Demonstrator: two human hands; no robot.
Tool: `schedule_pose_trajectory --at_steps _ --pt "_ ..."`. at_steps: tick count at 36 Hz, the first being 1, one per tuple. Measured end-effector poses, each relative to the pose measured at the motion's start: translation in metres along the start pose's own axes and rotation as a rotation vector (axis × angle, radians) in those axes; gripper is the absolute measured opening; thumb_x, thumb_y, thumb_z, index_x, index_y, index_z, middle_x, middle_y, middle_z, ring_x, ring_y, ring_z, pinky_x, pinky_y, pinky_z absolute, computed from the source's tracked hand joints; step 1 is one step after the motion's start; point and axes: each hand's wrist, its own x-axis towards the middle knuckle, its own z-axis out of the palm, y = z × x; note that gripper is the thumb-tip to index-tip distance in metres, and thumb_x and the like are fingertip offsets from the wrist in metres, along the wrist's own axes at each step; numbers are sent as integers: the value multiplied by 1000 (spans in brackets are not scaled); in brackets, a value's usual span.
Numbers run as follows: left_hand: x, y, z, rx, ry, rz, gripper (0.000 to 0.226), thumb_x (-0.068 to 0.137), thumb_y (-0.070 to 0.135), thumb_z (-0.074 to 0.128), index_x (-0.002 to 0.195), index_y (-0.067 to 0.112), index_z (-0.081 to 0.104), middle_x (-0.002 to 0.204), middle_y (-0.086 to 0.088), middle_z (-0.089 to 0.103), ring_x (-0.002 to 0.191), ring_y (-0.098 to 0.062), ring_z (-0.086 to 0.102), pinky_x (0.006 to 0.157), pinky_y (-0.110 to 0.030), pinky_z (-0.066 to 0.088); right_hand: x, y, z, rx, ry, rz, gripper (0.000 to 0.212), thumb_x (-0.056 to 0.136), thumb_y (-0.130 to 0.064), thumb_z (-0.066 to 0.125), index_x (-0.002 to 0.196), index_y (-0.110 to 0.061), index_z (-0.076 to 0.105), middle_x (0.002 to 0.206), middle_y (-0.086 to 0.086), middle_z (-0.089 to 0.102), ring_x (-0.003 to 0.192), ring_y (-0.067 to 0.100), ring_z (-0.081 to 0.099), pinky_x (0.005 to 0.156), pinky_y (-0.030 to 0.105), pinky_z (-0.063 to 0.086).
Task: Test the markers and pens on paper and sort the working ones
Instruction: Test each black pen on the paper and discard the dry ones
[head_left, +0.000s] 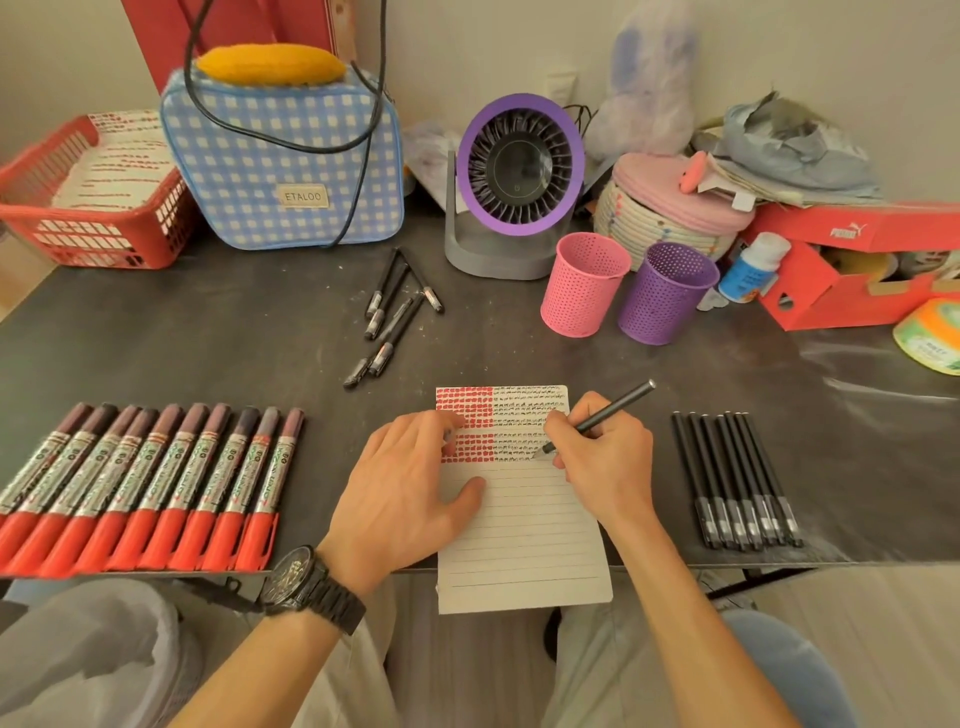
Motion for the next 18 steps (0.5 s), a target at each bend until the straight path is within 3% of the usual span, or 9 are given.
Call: schedule_pose_trajectory --at_steps 18 --pt "1 -1 1 12 -13 -7 52 84 62 51 123 28 47 117 17 57 110 -6 51 104 -24 30 1 1 1 6 -9 -10 28 84 -14 71 61 -18 55 45 -1 60 44 6 64 42 13 40"
